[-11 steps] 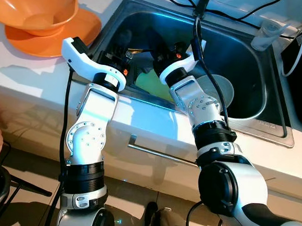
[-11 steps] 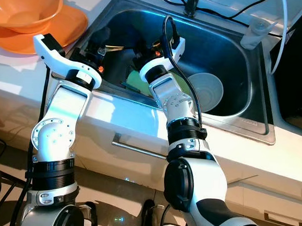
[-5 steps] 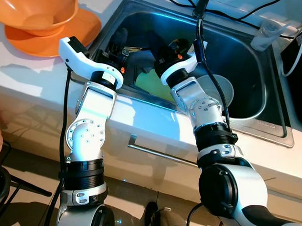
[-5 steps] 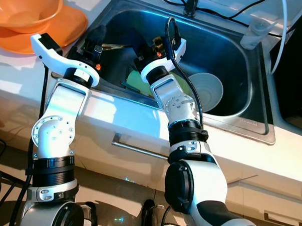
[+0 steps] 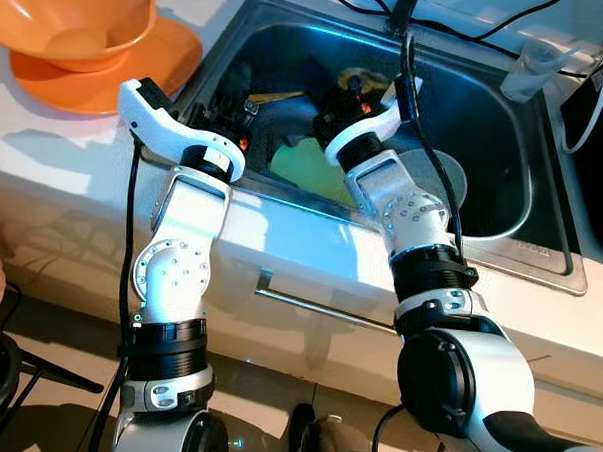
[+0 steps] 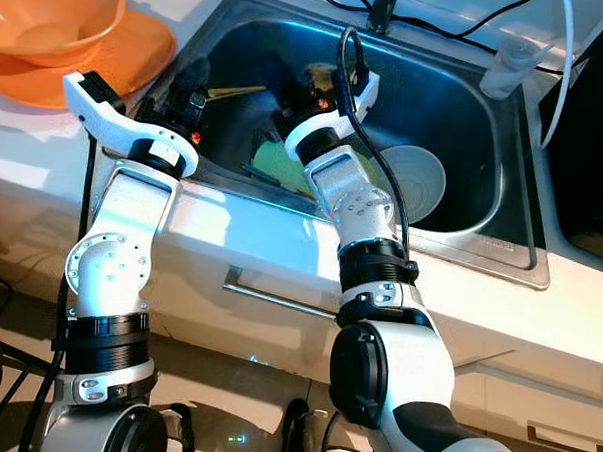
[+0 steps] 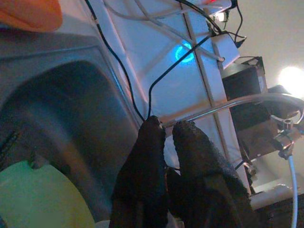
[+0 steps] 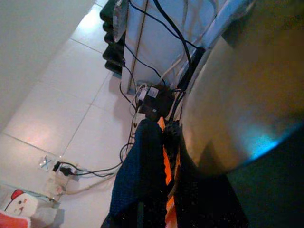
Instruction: Kitchen organization
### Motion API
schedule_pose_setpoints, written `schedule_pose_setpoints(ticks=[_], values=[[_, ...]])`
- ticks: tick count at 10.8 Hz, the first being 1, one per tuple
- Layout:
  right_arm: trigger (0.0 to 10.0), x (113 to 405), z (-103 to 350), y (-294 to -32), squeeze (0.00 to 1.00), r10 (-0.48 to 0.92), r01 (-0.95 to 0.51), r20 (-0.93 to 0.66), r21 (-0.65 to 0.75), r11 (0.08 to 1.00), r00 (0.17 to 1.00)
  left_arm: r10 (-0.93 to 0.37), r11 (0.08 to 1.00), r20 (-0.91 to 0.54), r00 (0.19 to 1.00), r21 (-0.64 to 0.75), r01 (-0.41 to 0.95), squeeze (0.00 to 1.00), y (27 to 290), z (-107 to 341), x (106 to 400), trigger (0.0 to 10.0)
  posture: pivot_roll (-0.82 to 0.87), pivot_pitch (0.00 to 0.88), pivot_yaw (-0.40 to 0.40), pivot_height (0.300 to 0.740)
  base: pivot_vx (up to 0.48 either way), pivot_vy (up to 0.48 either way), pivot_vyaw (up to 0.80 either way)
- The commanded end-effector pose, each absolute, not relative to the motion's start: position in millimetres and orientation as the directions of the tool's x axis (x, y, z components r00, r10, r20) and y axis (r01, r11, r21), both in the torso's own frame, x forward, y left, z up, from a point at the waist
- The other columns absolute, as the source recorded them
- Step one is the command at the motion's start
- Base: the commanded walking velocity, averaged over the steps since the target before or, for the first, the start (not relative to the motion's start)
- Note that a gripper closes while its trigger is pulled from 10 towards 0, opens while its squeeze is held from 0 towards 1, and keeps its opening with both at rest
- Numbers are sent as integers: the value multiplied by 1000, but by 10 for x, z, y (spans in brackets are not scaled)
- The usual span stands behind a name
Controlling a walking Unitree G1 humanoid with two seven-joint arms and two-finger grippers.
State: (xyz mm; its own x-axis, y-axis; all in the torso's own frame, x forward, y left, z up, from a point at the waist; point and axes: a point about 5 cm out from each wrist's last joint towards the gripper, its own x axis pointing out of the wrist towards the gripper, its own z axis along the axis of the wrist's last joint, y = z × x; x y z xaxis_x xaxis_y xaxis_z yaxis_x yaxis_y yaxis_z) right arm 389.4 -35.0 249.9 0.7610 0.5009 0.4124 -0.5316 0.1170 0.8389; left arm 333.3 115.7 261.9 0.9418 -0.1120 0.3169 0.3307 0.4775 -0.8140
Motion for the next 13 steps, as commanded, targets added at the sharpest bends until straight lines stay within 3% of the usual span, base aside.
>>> schedule_pose_setpoints(ticks=[1,2,3,4,5,6,13], values=[[0,3855,2427,-280,0,496,-515,403,850,109,770,-131,492,291,948,-811,317,0,1075,2587,3323,1020,39,216,-150,740,0,0,0],[0,3854,2435,-283,0,494,-516,404,849,110,770,-138,498,288,948,-807,318,0,1067,2583,3325,4471,39,216,-150,740,0,0,0],[0,3853,2435,-285,0,494,-516,404,849,110,770,-137,498,287,948,-807,316,0,1066,2583,3327,4667,37,215,-150,740,0,0,0],[0,3854,2438,-288,0,493,-517,404,849,112,771,-136,507,278,951,-805,308,0,1068,2574,3337,9333,38,215,-151,740,0,0,0],[0,3856,2440,-290,0,492,-517,404,849,113,771,-136,512,272,953,-804,303,0,1070,2568,3341,10000,38,215,-151,740,0,0,0],[0,3855,2442,-291,0,492,-518,405,848,113,771,-131,511,258,957,-810,288,1000,1077,2550,3347,10000,38,215,-151,740,0,0,0],[0,3859,2440,-298,0,491,-518,404,847,118,772,-170,511,261,950,-801,312,1000,1041,2544,3324,10000,42,204,-146,740,0,0,0]])
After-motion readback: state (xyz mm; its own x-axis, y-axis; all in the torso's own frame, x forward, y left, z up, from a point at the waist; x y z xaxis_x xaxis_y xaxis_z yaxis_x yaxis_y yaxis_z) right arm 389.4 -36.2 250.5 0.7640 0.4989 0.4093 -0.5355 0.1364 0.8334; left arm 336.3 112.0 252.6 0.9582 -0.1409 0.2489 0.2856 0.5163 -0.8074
